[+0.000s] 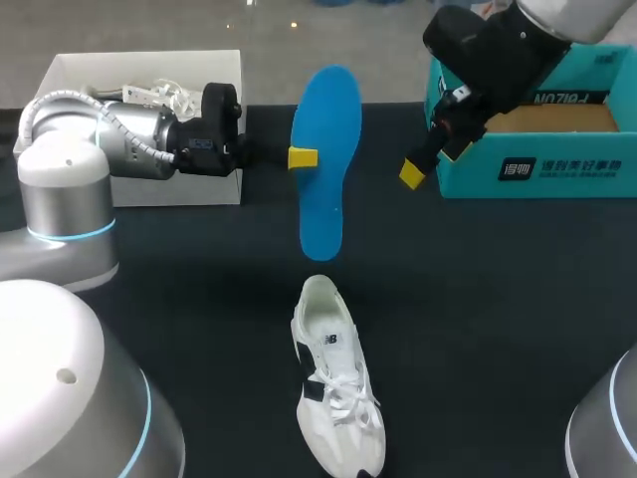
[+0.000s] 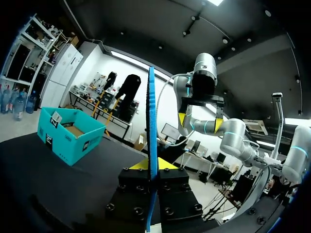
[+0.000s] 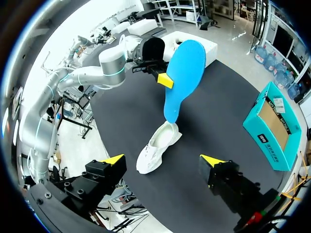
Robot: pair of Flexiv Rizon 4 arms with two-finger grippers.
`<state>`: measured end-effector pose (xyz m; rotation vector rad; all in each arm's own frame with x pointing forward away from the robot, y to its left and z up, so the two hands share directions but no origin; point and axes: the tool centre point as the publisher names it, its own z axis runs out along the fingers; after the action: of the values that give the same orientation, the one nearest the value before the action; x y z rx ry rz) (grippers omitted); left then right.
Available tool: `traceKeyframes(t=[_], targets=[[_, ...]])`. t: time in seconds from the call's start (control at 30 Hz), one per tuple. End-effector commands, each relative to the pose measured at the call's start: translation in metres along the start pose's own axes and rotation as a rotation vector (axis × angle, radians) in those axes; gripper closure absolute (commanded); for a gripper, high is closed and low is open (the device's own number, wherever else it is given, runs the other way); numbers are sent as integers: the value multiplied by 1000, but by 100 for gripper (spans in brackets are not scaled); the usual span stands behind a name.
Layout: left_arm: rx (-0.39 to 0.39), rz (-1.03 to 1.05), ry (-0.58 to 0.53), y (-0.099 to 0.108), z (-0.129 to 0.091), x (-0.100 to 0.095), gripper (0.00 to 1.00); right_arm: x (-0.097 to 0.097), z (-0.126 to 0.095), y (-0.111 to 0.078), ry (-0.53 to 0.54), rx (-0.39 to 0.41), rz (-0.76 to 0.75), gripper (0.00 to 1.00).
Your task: Take the shoe out of the shoebox, open the shoe tongue, remove and reinsert the insole, then place the shoe into the shoebox
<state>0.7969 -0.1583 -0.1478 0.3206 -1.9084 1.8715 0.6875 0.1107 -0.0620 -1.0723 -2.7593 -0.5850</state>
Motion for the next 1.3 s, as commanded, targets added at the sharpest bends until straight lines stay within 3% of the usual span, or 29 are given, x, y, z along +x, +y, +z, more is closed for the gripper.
traceKeyframes(t=[0.03, 0.07, 0.13, 0.2, 0.23, 0.33, 0.47, 0.7, 1.3], targets=[[3, 1, -1, 1, 1, 0, 100, 0, 1, 2, 1, 4, 0, 0], [-15, 98, 4, -4, 1, 1, 100, 0, 1, 2, 1, 4, 0, 0], [26, 181, 27, -12, 2, 6, 100, 0, 1, 2, 1, 4, 0, 0], [-50, 342, 70, -16, 2, 12, 100, 0, 1, 2, 1, 4, 0, 0], [-20, 372, 79, -18, 1, 14, 100, 0, 1, 2, 1, 4, 0, 0], [-32, 474, 82, -21, 0, 20, 100, 0, 1, 2, 1, 4, 0, 0], [-88, 580, 77, -15, -4, 23, 100, 0, 1, 2, 1, 4, 0, 0], [-100, 757, 84, -3, -9, 28, 100, 0, 1, 2, 1, 4, 0, 0], [-88, 745, 33, 3, -8, 32, 100, 0, 1, 2, 1, 4, 0, 0]])
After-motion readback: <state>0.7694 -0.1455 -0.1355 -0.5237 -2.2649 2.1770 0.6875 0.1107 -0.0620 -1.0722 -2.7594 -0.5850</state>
